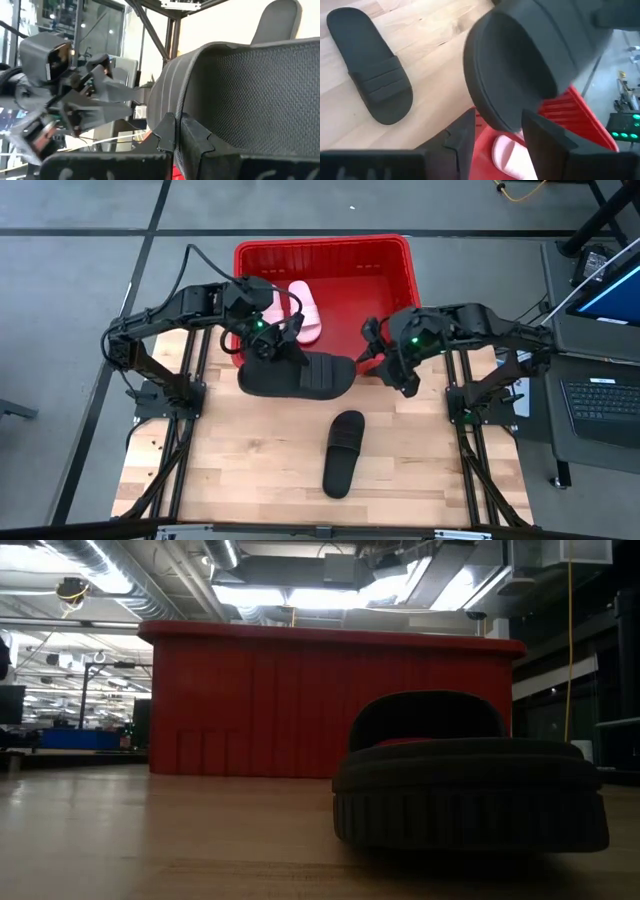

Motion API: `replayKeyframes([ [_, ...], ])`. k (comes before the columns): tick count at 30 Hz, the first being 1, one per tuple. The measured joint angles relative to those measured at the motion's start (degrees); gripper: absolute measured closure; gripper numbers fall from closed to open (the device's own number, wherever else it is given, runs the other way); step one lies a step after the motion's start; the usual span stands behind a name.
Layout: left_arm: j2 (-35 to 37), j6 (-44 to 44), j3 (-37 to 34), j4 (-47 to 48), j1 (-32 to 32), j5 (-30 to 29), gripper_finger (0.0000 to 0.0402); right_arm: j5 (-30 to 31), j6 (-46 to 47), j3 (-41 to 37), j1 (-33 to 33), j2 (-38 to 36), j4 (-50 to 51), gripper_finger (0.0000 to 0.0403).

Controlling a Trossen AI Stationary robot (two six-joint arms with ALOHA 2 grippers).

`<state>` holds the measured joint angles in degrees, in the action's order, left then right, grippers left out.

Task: Pick and place slides into bin
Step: Put the top black slide into the red bin

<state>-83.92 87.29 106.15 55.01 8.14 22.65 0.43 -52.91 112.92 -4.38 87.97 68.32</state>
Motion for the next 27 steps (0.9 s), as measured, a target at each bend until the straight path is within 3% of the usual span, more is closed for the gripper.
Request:
replayKeyframes([
  [10,-0.02,2.03,0.0,2.22,0.16,2.93,0.0396,0.0,-0.3,-0.04,0.0,3.95,-1.67,0.0242],
  [27,-0.02,2.01,0.0,2.02,0.23,2.63,0.0396,0.0,-0.3,-0.04,-3.8,5.8,-1.75,0.0242],
])
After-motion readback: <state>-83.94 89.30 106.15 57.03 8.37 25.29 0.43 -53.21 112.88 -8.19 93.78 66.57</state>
